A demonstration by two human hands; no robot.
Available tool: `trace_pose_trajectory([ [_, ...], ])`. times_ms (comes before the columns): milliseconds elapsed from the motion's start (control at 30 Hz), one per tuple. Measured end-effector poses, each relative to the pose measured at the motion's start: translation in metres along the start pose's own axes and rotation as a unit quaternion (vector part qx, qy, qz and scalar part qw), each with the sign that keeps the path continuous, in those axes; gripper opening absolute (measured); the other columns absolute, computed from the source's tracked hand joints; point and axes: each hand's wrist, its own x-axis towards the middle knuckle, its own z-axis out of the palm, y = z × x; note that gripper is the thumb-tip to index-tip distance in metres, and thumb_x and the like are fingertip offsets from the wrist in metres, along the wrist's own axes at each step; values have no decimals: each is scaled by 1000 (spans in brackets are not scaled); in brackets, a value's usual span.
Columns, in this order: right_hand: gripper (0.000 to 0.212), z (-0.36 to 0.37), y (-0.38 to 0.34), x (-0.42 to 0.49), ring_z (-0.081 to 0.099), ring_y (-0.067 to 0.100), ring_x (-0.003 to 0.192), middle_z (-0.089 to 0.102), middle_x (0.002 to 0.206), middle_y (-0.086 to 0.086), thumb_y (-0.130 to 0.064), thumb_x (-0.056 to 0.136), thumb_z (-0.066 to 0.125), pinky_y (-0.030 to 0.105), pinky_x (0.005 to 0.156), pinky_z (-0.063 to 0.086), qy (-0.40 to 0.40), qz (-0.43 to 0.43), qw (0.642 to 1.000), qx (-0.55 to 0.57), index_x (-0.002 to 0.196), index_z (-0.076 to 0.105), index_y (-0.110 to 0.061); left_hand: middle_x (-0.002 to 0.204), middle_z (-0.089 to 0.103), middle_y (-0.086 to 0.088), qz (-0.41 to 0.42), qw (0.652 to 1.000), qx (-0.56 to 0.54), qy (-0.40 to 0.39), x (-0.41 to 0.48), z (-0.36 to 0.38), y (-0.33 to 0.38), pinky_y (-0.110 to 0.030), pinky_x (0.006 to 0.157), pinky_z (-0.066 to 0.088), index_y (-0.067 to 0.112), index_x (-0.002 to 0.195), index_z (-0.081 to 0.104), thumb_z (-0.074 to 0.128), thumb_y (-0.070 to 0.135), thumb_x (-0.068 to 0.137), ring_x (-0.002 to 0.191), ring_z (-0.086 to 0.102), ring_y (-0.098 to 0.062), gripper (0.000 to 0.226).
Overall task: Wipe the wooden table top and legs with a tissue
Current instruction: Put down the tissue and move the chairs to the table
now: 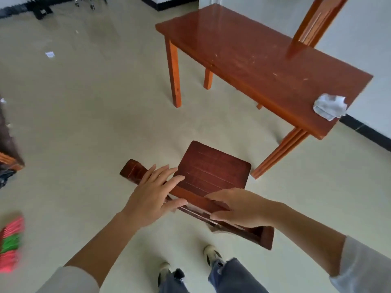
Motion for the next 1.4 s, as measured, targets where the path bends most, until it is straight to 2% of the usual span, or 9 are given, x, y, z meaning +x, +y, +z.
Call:
trace_pose_trajectory([
  [100, 33, 24, -18, -8, 60, 15, 97, 60, 118, -9, -42, 99, 39, 36, 89, 50, 39, 55, 998, 9, 130, 38, -35, 134, 54, -2, 22, 1000, -14, 14, 4, 3, -8, -36, 112, 15, 21, 121, 58, 26, 71, 87, 131, 43, -23, 68],
  [200, 44, 43, -32, -9, 61, 18, 97, 55, 125, -4, -32, 97, 48, 32, 86, 52, 80, 106, 990, -42, 134, 25, -29, 137, 52, -4, 50, 998, -22, 30, 7, 9, -15, -39, 112, 19, 20, 114, 61, 24, 71, 86, 134, 39, -25, 69],
  [400, 53, 42, -38, 18, 61, 16, 88, 56, 116, -2, -22, 92, 61, 31, 78, 55, 112, 108, 984, -85, 129, 24, -25, 137, 52, -8, 90, 995, -14, 45, 28, 4, -46, -49, 109, 25, 18, 96, 62, 20, 71, 85, 135, 37, -30, 69],
  [567, 44, 9, -33, 47, 58, 18, 81, 54, 108, 2, -19, 95, 55, 32, 68, 52, 147, 115, 977, -105, 129, 27, -19, 132, 56, -8, 96, 995, -3, 37, 72, -10, -72, -49, 109, 27, 16, 101, 64, 15, 74, 83, 131, 42, -31, 78],
  [700, 34, -27, -20, 64, 56, 20, 73, 53, 100, 4, -24, 98, 47, 35, 65, 52, 157, 128, 973, -115, 127, 30, -16, 130, 57, -8, 103, 994, 5, 45, 118, -20, -84, -50, 106, 30, 16, 105, 64, 18, 74, 83, 127, 46, -32, 77],
  [867, 41, -62, 3, 92, 59, 23, 73, 54, 102, 5, -28, 97, 48, 42, 66, 56, 168, 146, 966, -133, 131, 29, -15, 126, 60, -7, 120, 992, 18, 45, 170, -31, -101, -50, 103, 35, 17, 106, 65, 15, 74, 84, 122, 51, -32, 79],
  [1067, 51, -96, 49, 141, 61, 20, 68, 56, 100, 4, -18, 93, 58, 40, 63, 58, 186, 161, 959, -143, 132, 26, -19, 129, 58, -4, 123, 991, 23, 38, 242, -30, -125, -49, 104, 33, 21, 113, 62, 12, 76, 81, 124, 49, -29, 81],
  [1200, 52, -134, 71, 167, 58, 18, 67, 55, 100, 3, -18, 92, 60, 36, 61, 57, 201, 164, 954, -149, 133, 27, -17, 127, 57, -4, 134, 990, 19, 49, 294, -39, -139, -46, 104, 33, 20, 116, 61, 14, 76, 80, 121, 49, -28, 80],
  [1400, 56, -172, 97, 207, 59, 20, 70, 56, 102, 5, -15, 90, 61, 35, 58, 56, 206, 168, 951, -156, 136, 28, -13, 135, 52, -4, 124, 992, 28, 26, 355, -41, -164, -46, 108, 28, 23, 123, 57, 18, 74, 79, 126, 45, -28, 78],
])
